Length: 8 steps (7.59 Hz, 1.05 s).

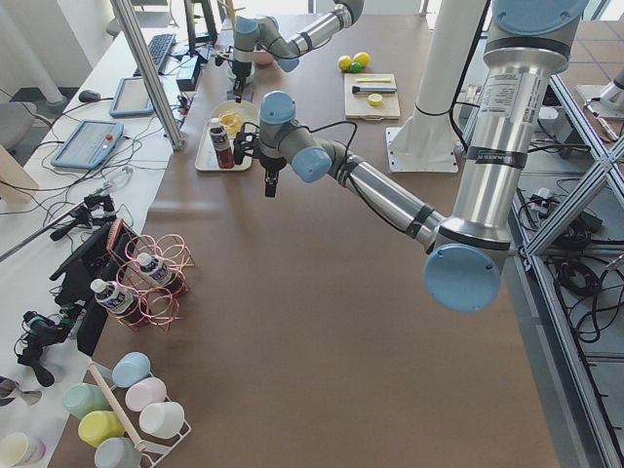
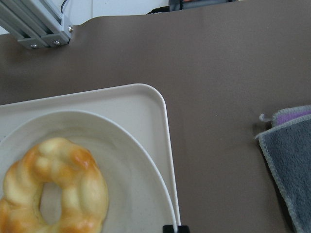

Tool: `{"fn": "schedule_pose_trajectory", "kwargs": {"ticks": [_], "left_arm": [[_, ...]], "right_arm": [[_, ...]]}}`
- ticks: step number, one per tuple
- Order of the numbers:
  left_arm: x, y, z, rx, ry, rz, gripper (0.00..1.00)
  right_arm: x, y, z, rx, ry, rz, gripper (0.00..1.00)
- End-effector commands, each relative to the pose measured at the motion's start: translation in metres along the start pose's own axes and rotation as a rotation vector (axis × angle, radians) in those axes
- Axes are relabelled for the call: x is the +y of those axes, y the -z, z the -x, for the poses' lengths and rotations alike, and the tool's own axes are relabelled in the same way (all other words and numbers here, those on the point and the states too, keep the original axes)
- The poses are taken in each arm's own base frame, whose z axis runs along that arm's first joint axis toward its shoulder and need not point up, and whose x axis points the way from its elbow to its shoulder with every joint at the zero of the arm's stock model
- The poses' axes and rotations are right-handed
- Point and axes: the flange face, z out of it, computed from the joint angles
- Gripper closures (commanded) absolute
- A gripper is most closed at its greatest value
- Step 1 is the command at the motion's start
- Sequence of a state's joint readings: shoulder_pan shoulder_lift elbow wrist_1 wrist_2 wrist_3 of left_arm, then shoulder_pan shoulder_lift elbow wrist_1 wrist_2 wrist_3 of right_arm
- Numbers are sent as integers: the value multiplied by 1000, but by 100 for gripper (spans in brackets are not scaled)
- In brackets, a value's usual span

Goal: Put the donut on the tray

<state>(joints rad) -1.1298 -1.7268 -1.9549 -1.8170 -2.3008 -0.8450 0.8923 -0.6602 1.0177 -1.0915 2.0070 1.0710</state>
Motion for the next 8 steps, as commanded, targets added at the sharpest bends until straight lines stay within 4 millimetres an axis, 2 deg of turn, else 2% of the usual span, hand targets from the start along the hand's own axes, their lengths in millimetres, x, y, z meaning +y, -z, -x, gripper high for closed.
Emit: {"fn": "schedule_pose_trajectory", "kwargs": {"ticks": [1, 2, 3, 4, 5, 6, 7, 8], "left_arm": [[-3, 15, 99, -63, -76, 7, 2], [-7, 19, 114, -75, -79, 0, 2], [-9, 21, 117, -77, -76, -4, 2], [-12, 23, 123, -70, -63, -1, 2], [-15, 25, 130, -65, -62, 1, 2], [-16, 28, 133, -67, -69, -4, 2], [-18, 31, 136, -68, -66, -10, 2], [-18, 32, 136, -69, -65, -12, 2]], "right_arm": [[1, -37, -7, 8, 16, -41, 100], [10, -43, 13, 7, 11, -45, 100], [19, -48, 33, 11, -25, -66, 100], [23, -57, 33, -11, -15, -76, 100], [18, -55, 28, -20, -14, -85, 100], [15, -54, 25, -14, -3, -89, 3], [-8, -42, 7, 21, 47, -92, 0], [-29, -20, -24, 103, 81, -47, 0]]}}
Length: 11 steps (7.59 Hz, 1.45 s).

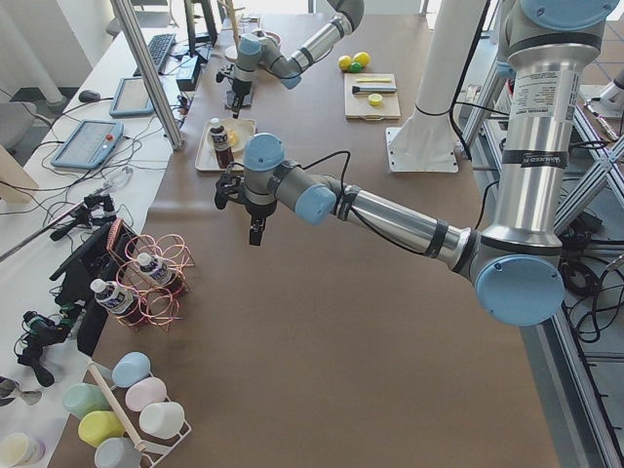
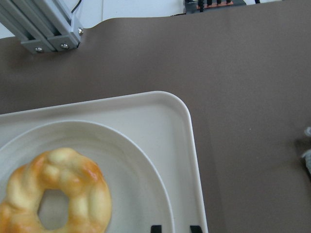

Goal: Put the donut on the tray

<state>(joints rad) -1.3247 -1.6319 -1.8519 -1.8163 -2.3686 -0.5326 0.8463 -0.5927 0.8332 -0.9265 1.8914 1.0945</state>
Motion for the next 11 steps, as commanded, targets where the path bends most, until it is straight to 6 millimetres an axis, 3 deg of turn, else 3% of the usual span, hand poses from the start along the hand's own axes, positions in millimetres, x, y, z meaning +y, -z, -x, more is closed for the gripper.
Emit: {"fn": "schedule_pose_trajectory", "kwargs": {"ticks": [1, 2, 3, 5, 6, 7, 8, 9, 10, 11], "left_arm": [[-2, 6, 5, -2, -12, -12, 2], [-3, 11, 11, -5, -32, -20, 2], [-1, 23, 27, -18, -54, -26, 2], [-2, 55, 80, -90, -79, -24, 2], [1, 71, 107, -139, -119, -7, 2], [25, 75, 151, -157, -123, 35, 2], [54, 86, 203, -162, -28, 16, 2], [62, 84, 212, -163, -22, 16, 2], [79, 73, 231, -171, 8, 40, 2], [84, 60, 248, -166, 3, 36, 2]], "right_arm": [[-47, 61, -70, 145, 84, 109, 0], [-44, 98, -112, 184, 104, 167, 0], [-31, 128, -168, 227, 109, 204, 0], [6, 197, -318, 310, 229, 323, 0], [24, 219, -385, 361, 254, 384, 0], [47, 227, -471, 378, 293, 441, 0], [57, 244, -533, 364, 319, 448, 0], [73, 251, -564, 338, 278, 445, 0], [85, 250, -579, 314, 257, 448, 0], [98, 247, -599, 311, 222, 467, 0]]}}
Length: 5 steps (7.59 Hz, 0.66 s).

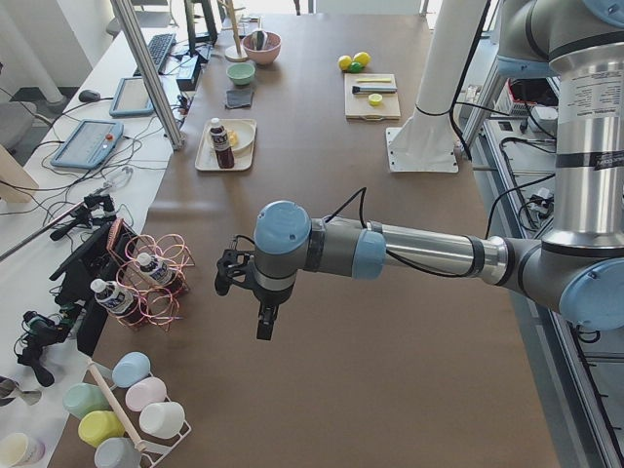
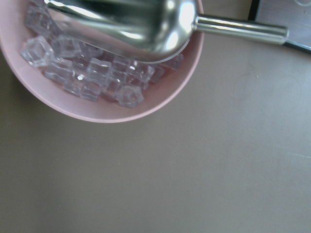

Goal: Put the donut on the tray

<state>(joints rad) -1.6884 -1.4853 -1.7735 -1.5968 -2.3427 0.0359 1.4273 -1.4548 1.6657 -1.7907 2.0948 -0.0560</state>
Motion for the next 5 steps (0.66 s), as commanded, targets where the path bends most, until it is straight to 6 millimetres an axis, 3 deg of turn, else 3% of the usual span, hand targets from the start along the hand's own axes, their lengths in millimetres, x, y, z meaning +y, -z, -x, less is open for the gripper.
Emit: {"fn": "schedule_pose_trajectory", "kwargs": {"ticks": [1, 3, 5], "left_arm": [[16, -36, 41, -5, 1, -4, 2], [15, -45, 49, -8, 0, -4, 2], [8, -50, 46, -50, -12, 11, 2]], "right_arm": [[41, -35, -44, -77, -80, 40, 0], [79, -44, -74, -191, -165, 34, 0], [88, -32, -90, -239, -191, -5, 0]]}}
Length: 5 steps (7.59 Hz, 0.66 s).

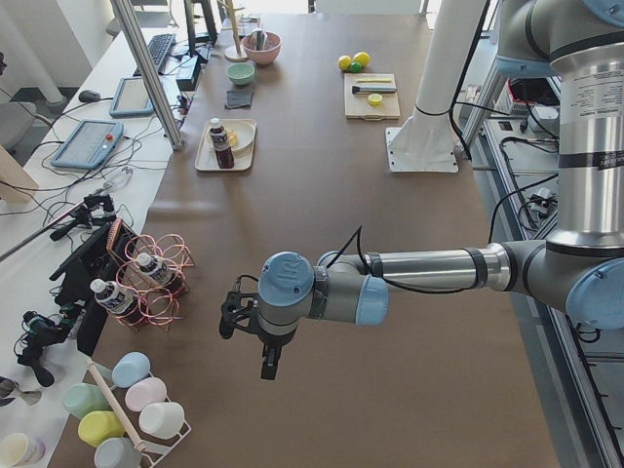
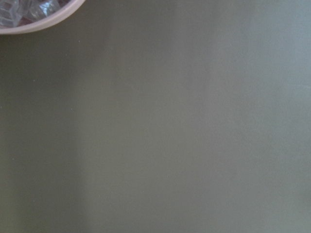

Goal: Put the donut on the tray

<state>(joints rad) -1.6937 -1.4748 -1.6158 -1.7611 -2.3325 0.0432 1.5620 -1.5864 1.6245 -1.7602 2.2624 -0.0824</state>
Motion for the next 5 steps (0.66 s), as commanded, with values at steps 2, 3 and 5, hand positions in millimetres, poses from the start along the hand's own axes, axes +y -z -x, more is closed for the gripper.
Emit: {"fn": "schedule_pose_trajectory", "kwargs": {"ticks": [2, 3, 5], "left_arm": [[-10, -14, -10, -47, -33, 29, 2], [-10, -19, -6, -45, -28, 39, 2], [-20, -14, -11, -45, -31, 27, 2]], "right_arm": [[14, 40, -24, -187, -60, -104, 0], [12, 42, -23, -188, -59, -110, 0], [-6, 51, -8, -171, -35, -114, 0]]}}
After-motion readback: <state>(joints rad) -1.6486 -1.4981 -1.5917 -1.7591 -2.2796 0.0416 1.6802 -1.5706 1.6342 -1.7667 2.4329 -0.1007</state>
